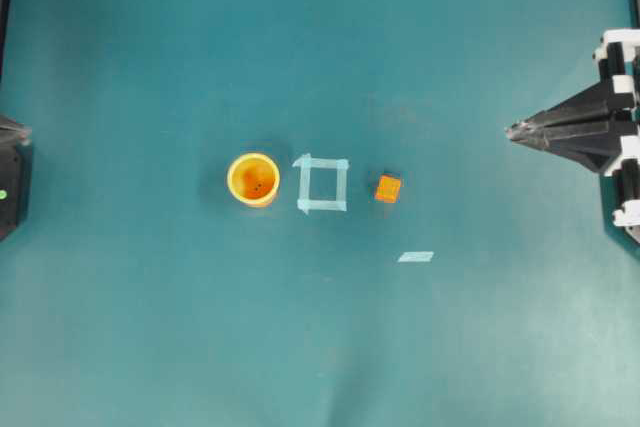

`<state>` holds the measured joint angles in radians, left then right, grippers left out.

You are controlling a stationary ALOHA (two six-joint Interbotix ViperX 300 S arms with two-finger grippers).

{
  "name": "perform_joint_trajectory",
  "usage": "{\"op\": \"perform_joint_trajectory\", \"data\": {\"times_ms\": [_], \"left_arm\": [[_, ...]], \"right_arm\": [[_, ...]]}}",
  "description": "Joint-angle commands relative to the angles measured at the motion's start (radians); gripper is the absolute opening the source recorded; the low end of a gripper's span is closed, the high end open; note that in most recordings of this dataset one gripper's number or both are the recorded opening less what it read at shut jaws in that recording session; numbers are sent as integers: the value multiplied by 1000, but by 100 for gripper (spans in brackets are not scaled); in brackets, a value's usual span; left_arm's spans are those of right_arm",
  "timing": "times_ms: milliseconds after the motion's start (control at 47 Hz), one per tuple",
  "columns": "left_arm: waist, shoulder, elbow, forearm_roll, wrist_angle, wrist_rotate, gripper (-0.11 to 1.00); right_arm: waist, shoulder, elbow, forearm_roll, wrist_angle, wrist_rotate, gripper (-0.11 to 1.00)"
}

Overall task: Move the block to the left with right arm.
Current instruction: 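Move the right gripper left toward the orange cube, then lower the open right gripper around the orange cube and close it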

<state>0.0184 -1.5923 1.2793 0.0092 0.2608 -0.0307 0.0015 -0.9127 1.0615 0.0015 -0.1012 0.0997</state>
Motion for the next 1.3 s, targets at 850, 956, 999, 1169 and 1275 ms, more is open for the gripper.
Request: {"op": "perform_joint_trajectory", "data": {"times_ms": [850, 956, 999, 1169, 1275], "left_arm": [[61, -91, -12, 2, 130, -2, 0], [61, -89, -12, 2, 130, -2, 0], [61, -91, -12, 2, 129, -2, 0], [61, -91, -12, 2, 129, -2, 0], [61, -87, -11, 2, 129, -2, 0]], "right_arm": [[-34, 673, -186, -25, 219, 81, 58], [-34, 764, -233, -23, 192, 81, 60], [-34, 802, -255, -23, 178, 81, 61], [-34, 881, -299, -20, 147, 81, 64], [-34, 907, -311, -18, 143, 83, 64]]}}
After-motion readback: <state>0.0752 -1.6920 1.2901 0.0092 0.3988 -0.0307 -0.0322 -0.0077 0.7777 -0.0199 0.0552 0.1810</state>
